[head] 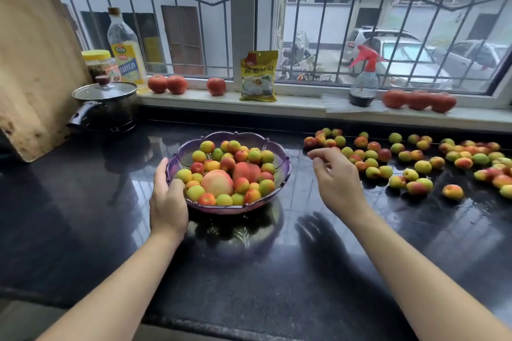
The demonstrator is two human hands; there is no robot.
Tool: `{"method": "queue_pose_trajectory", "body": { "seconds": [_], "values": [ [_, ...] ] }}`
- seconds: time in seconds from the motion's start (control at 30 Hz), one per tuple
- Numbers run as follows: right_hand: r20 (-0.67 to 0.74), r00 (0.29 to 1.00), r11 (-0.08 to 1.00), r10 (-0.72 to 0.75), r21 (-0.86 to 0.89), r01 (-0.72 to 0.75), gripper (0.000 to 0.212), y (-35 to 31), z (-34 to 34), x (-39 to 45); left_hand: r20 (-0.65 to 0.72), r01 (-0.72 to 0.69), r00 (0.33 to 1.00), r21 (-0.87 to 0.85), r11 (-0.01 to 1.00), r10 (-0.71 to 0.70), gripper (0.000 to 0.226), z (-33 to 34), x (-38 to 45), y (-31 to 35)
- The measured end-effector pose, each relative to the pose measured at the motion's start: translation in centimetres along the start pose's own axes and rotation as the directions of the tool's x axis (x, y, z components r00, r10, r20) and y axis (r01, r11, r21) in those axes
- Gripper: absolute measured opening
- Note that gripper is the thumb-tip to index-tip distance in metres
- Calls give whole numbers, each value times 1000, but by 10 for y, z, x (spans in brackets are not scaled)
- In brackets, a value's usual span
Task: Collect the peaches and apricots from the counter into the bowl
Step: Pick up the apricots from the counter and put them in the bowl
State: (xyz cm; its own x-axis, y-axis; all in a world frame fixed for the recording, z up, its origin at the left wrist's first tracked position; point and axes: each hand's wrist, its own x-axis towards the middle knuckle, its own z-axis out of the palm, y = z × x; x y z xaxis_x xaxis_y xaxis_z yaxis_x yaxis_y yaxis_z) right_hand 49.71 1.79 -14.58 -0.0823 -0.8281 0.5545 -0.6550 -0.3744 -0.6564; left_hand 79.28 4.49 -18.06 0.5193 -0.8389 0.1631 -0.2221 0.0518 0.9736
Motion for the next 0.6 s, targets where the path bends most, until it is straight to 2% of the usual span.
{"method": "queue_pose_trajectory", "body": {
  "seconds": [0.17, 0.27, 0.37, 0.47, 0.53, 0.6],
  "values": [
    [31, 984, 967, 176, -190, -167, 24, 59, -13, -16, -31, 7, 1000, 131, 991, -3, 71, 11, -19, 7],
    [-71, 964, 961, 255, -96, -261, 23, 70, -21, -16, -81, 29, 996, 37, 999, -26, 52, 22, -38, 8],
    [-169, 948, 937, 269, -182, -299, 22, 77, -33, -14, -172, 34, 984, -52, 998, -43, 29, 25, -43, 6],
    [-168, 920, 848, 354, -357, -392, 43, 89, -43, -15, -216, 24, 975, -106, 994, -47, 29, 30, -35, 6],
    [-151, 899, 819, 411, -371, -437, 52, 92, -47, -12, -152, 33, 987, -108, 994, -49, 30, 38, -34, 7],
    [-132, 905, 830, 405, -363, -424, 55, 93, -43, -9, -98, 29, 995, -79, 996, -37, 45, 44, -36, 8]
  ]
}}
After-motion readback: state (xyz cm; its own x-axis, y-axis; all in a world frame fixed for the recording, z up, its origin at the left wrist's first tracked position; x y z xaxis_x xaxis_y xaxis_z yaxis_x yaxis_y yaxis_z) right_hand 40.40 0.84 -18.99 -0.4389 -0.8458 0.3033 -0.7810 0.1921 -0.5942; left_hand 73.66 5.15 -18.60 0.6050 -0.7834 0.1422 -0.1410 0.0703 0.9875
